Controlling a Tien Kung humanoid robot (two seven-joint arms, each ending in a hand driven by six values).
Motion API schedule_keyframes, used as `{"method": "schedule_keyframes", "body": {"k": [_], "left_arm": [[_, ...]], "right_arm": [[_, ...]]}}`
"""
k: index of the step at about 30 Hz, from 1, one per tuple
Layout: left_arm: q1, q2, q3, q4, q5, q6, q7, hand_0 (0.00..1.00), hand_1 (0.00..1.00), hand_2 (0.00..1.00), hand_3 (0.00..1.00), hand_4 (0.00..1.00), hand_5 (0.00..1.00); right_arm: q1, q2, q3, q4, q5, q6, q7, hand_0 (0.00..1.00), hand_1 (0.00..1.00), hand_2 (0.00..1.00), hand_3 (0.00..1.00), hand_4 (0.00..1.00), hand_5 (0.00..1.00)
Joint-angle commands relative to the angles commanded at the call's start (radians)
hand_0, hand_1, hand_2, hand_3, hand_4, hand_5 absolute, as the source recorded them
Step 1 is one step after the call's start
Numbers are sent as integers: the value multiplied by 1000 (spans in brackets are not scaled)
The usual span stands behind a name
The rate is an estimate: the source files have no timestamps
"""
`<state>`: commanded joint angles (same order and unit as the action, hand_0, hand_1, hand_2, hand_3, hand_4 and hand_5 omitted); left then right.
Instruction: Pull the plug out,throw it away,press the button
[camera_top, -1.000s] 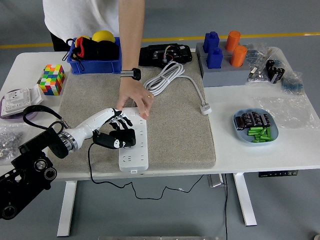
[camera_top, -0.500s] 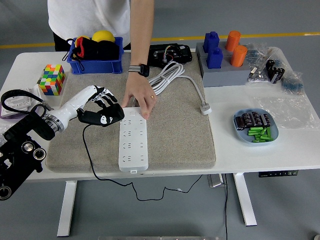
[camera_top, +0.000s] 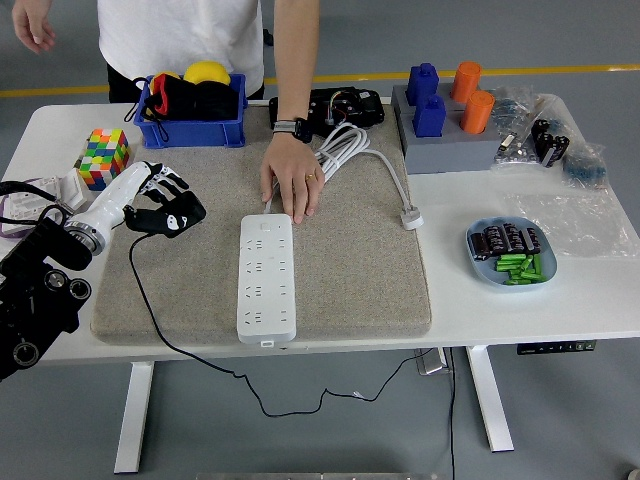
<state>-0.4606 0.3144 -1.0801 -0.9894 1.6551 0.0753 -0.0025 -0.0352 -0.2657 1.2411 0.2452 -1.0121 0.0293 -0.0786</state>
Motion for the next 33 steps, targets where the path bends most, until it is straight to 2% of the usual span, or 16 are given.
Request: {"method": "schedule_keyframes", "body": {"k": [1,2,7,8,13,14,20,22,25,26,27,30,32,33], "left_arm": [[-2,0,2,4,-2,0,-1,584,485,473,596,677,2],[-5,0,6,13,-10,-2,-1,627,557,547,643,701,2],[-15,0,15,49,-27,-16,-8,627,557,547,643,701,2],[-15,1,17,52,-32,-18,-11,728,731,717,788,831,2],[-16,2,20,54,-40,-22,-17,728,731,717,788,831,2],[-16,2,20,53,-39,-22,-17,765,796,782,830,888,2],[-15,4,17,48,-42,-22,-19,773,799,784,828,908,2],[-11,6,13,32,-43,-20,-21,773,799,784,828,908,2],[-1,13,5,-27,-57,-15,-23,773,799,784,828,908,2],[1,15,4,-47,-60,-14,-22,766,758,724,815,892,2],[3,18,4,-73,-63,-16,-20,766,758,724,815,892,2],[6,30,24,-166,-55,-57,16,766,758,724,815,892,2],[2,35,49,-223,-46,-108,62,766,758,724,815,892,2],[-1,36,62,-244,-46,-127,83,581,568,534,796,697,2]], "right_arm": [[0,-1,-1,0,0,0,0,726,675,656,638,734,585],[0,-1,-3,0,1,0,0,725,675,655,638,734,585],[1,-4,-13,1,3,1,0,725,675,655,638,734,585],[1,-4,-14,1,4,0,0,725,675,655,638,734,584],[0,-7,-19,0,5,0,0,725,675,655,638,734,584],[0,-7,-19,0,5,0,0,726,675,655,638,734,585],[-3,-5,-14,1,3,0,0,725,676,655,638,734,584],[-4,-4,-10,2,2,0,0,725,676,655,638,734,584],[-8,-1,-7,2,1,0,0,725,676,655,638,734,584],[-9,-1,-6,1,1,0,0,725,676,655,638,734,584],[-10,0,-4,1,1,0,0,725,676,655,638,734,584],[-13,1,-2,0,-1,0,0,725,676,655,638,734,584],[-13,2,-1,1,-3,0,0,725,676,655,638,734,584],[-12,2,0,2,-3,0,0,725,676,655,638,734,584]]}}
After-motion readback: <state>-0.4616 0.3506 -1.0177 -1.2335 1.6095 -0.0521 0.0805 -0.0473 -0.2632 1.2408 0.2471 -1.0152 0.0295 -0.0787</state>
